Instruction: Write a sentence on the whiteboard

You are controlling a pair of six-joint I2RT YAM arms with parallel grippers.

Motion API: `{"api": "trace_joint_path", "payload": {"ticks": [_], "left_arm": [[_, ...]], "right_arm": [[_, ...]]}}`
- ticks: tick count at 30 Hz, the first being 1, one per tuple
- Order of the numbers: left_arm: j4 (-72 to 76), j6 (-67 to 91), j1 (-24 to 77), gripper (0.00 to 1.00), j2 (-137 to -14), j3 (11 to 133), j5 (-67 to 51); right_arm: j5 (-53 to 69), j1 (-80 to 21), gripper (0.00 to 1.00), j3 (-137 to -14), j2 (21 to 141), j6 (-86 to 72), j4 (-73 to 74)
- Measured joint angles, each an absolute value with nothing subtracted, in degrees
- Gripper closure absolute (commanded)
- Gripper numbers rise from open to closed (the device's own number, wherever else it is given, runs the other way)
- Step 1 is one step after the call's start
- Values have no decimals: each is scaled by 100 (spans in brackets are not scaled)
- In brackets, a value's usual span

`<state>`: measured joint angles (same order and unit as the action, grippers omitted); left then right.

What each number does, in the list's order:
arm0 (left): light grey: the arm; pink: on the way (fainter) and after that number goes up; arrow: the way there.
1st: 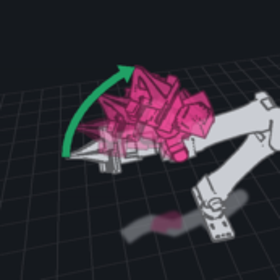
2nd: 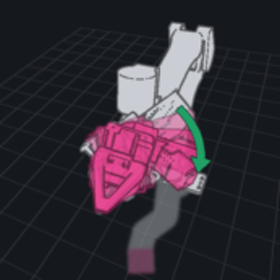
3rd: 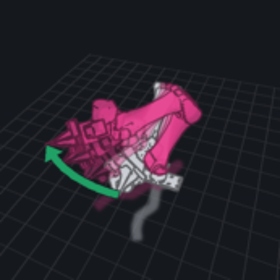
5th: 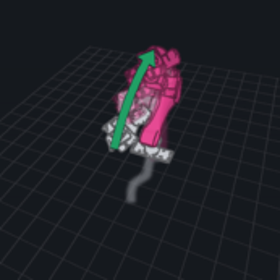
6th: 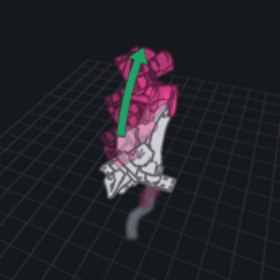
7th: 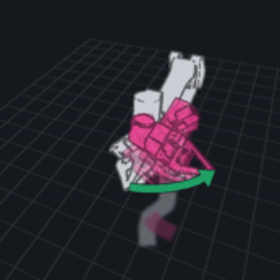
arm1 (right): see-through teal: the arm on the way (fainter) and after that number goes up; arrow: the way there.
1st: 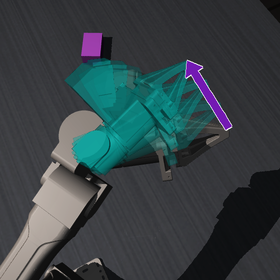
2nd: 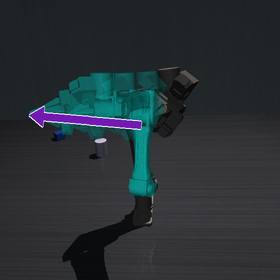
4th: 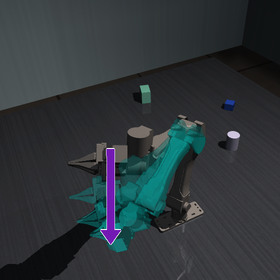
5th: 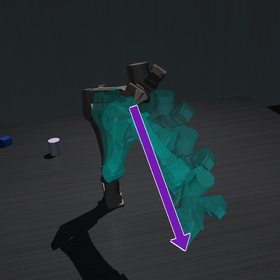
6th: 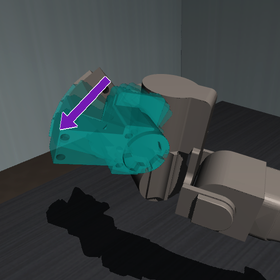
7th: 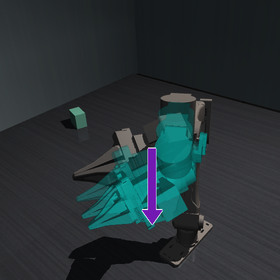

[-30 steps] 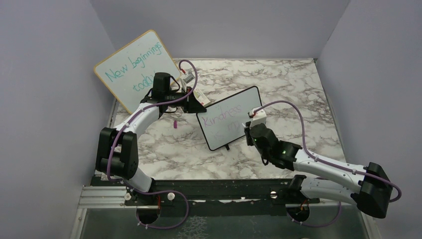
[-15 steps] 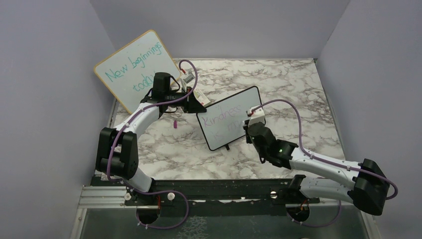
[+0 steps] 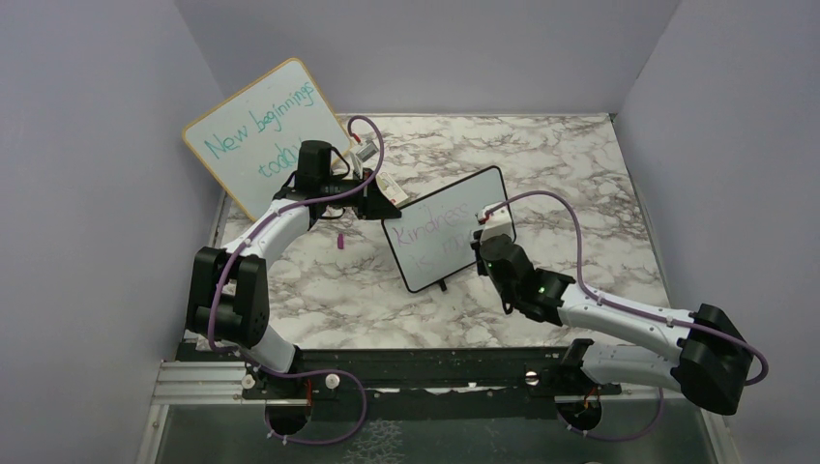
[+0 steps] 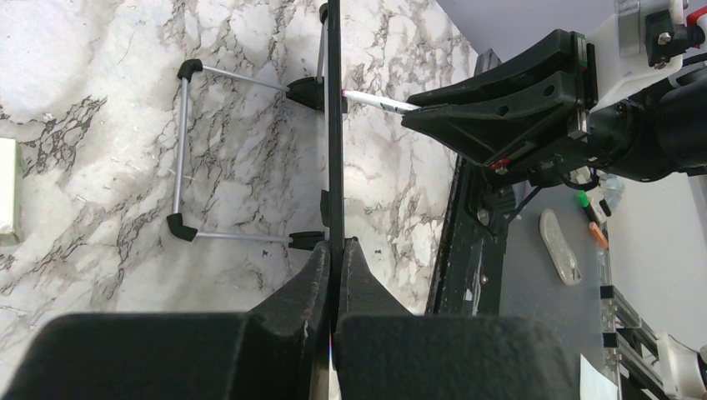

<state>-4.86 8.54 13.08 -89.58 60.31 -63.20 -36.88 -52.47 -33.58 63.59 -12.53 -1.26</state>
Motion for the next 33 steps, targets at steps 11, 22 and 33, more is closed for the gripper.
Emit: {"api": "trace_joint_path", "payload": {"ticks": [11, 22, 33], "left_arm": [[-486, 854, 1308, 100, -8958, 6034, -6320], [-489, 854, 1308, 100, -8958, 6034, -6318], [-489, 854, 1308, 100, -8958, 6034, -6316]], "right_arm": [[-3498, -5238, 100, -3358, 6355, -1131, -209], [-3267, -5227, 100, -3358, 6320, -1138, -200], [-3085, -5229, 100, -3358, 6309, -1306, 21]]}}
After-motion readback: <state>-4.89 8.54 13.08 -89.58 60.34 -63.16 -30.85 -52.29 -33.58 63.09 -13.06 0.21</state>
